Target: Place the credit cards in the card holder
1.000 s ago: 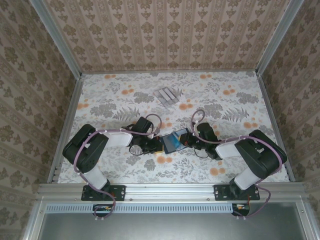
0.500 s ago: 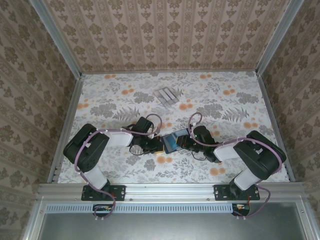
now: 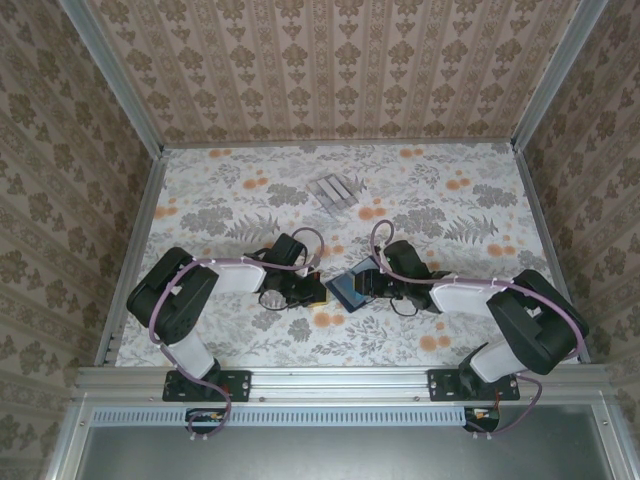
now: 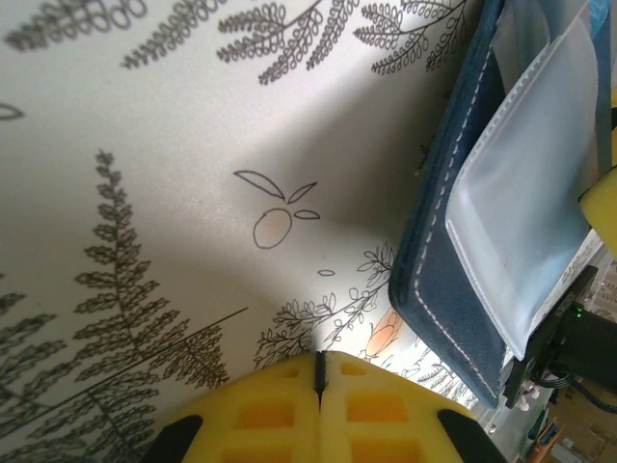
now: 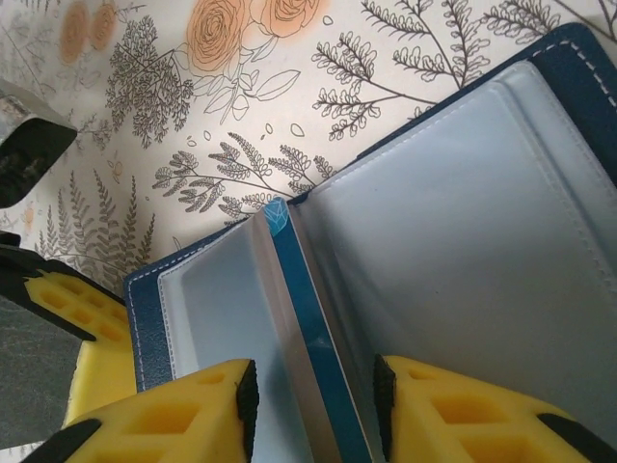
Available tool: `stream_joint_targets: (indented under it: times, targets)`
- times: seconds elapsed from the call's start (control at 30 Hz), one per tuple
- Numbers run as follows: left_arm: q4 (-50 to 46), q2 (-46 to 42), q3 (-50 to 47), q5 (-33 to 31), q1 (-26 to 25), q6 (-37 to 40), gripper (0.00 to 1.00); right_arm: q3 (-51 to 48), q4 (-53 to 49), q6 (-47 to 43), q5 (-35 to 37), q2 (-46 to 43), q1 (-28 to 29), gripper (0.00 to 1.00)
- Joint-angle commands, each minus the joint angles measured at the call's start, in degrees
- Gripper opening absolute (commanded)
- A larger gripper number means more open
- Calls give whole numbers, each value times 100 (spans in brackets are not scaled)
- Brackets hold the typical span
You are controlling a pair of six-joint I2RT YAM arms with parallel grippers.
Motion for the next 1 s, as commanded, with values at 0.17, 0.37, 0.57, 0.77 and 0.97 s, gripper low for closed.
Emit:
stream_joint_targets:
  times: [0.17, 0.37, 0.57, 0.77, 0.97]
  targets:
    - [7, 75, 89, -214, 85, 50, 3, 716, -1648, -1254, 225, -56, -21, 45]
    - [142, 265, 157, -144, 105, -5, 3, 1243, -2343, -1975, 17, 437, -21, 46]
    - [119, 262, 212, -108, 144, -14, 3, 1456, -2420, -2016, -150, 838, 21, 48]
    - [90, 309, 184, -80, 221, -38, 3, 1480, -2298, -1902, -591, 962, 141, 46]
    - [108, 308, 111, -61, 342, -70, 2, 1478, -2234, -1708, -809, 958, 234, 43]
